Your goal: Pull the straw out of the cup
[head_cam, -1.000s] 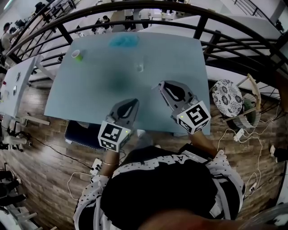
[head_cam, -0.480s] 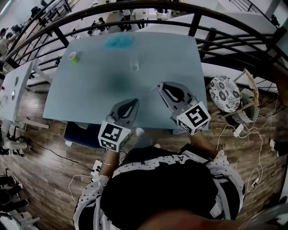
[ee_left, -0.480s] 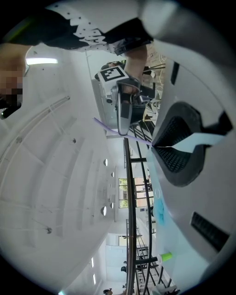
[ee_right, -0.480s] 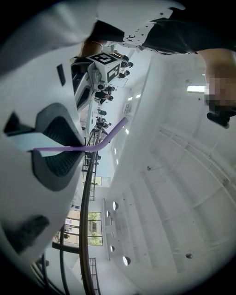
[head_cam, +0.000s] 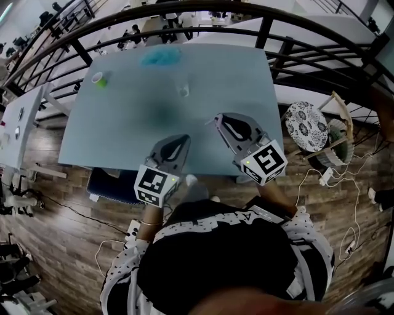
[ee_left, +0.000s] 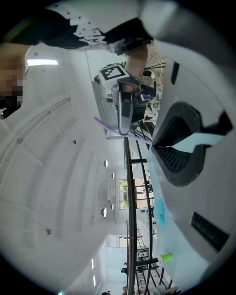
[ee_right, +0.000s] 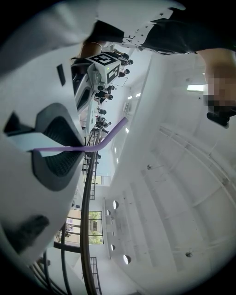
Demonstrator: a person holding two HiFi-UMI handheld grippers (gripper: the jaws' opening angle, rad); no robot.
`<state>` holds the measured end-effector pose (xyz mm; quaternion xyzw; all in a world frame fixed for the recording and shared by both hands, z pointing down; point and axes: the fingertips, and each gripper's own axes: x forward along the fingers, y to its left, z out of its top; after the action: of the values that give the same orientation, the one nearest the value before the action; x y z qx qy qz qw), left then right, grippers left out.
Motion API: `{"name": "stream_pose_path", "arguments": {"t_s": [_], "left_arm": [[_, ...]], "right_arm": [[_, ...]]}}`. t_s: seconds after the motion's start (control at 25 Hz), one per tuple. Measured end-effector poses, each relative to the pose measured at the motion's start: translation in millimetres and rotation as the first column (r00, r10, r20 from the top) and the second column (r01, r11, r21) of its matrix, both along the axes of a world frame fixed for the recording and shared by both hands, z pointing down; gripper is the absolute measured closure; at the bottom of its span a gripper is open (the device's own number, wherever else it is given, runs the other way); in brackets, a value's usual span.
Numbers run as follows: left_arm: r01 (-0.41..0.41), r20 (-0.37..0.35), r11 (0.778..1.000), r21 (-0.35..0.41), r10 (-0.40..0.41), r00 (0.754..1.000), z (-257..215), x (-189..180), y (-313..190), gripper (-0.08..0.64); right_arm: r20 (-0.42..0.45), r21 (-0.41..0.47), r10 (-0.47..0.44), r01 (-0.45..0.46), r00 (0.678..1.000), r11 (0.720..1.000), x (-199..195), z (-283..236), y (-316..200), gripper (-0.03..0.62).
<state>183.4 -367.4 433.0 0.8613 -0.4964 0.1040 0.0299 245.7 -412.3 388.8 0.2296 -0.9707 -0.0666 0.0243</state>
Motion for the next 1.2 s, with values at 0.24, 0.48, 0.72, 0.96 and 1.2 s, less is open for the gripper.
{"name": "stream_pose_path", "arguments": {"t_s": [0.24,0.48,0.72,0.96,1.2], "left_arm": [[0.029,0.006,1.0,0.008,-0.029,1.0,-1,-11,3,0.549],[0.034,0.002,0.999,0.0,-0.034,0.999,2,-10,6,0.549],[0.039,0.002,0.999,0.0,-0.039,0.999,3,-11,6,0.549],[0.044,-0.002,0.999,-0.012,-0.044,0.999,6,-10,9,0.549],[0.041,-0.002,0.999,-0.011,-0.041,0.999,6,-10,7,0.549]], "right_arm": [[-0.001,-0.002,-0.014,0.014,1.0,1.0,-7,1,3,0.548],[-0.006,0.001,-0.018,0.018,1.0,1.0,-8,3,3,0.548],[-0.011,0.002,-0.024,0.024,1.0,1.0,-9,6,3,0.548],[-0.02,-0.001,-0.026,0.026,0.999,1.0,-7,7,4,0.549],[-0.023,-0.008,-0.023,0.022,0.999,1.0,-9,7,2,0.549]]}}
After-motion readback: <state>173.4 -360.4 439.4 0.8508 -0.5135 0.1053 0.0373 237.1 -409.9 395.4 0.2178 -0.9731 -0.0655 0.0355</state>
